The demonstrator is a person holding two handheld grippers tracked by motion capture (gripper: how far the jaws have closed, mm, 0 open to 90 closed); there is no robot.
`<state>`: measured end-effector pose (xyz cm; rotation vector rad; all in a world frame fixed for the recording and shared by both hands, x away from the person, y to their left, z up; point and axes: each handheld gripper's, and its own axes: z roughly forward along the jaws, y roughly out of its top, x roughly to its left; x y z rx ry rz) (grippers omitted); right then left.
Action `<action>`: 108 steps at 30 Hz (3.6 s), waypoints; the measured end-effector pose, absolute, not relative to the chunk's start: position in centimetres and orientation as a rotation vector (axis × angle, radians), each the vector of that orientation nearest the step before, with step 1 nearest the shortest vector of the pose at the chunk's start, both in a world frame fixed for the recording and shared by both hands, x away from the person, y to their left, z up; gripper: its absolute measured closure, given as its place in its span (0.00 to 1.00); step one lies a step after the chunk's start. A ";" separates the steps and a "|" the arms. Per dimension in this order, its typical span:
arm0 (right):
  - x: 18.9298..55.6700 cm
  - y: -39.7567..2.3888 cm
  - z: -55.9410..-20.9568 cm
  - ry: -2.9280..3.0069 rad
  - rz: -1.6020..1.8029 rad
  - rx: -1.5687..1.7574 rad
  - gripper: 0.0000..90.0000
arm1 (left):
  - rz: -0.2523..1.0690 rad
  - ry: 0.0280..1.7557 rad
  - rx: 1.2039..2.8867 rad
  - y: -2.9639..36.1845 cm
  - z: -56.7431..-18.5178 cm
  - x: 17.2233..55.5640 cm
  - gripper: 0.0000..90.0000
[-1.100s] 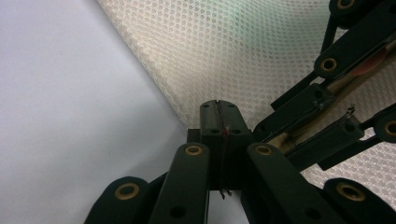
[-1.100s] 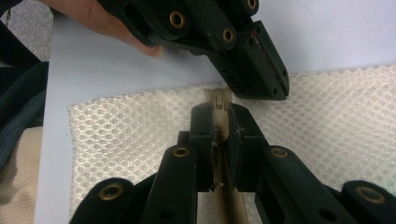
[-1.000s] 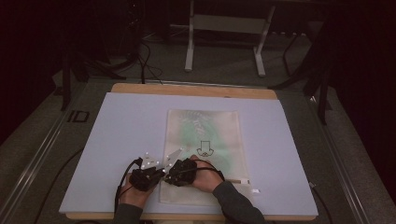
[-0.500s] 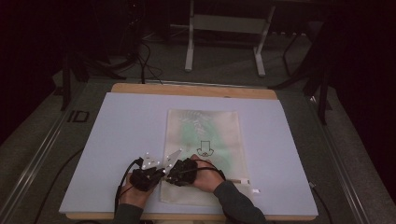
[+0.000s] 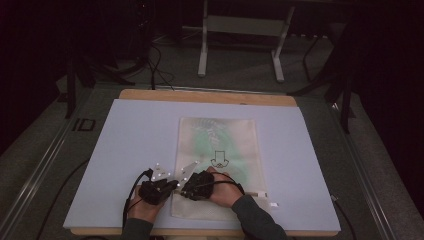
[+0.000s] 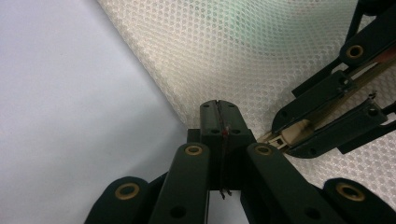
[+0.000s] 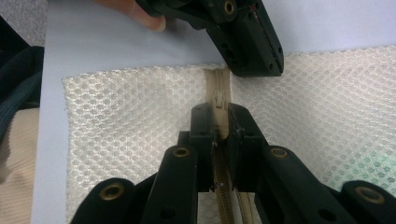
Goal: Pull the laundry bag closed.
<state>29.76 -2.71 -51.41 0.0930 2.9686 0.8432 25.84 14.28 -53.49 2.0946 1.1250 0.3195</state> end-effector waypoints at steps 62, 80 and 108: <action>29.0 -5.7 -51.1 2.955 0.787 0.093 0.91 | 0.320 1.140 2.092 14.2 -53.4 25.8 1.00; 28.8 -6.2 -51.1 2.950 0.789 0.102 0.91 | 0.322 1.141 2.095 14.2 -53.4 25.8 1.00; 28.7 -7.9 -50.7 2.953 0.751 0.105 0.91 | 0.322 1.144 2.096 14.1 -53.4 25.8 1.00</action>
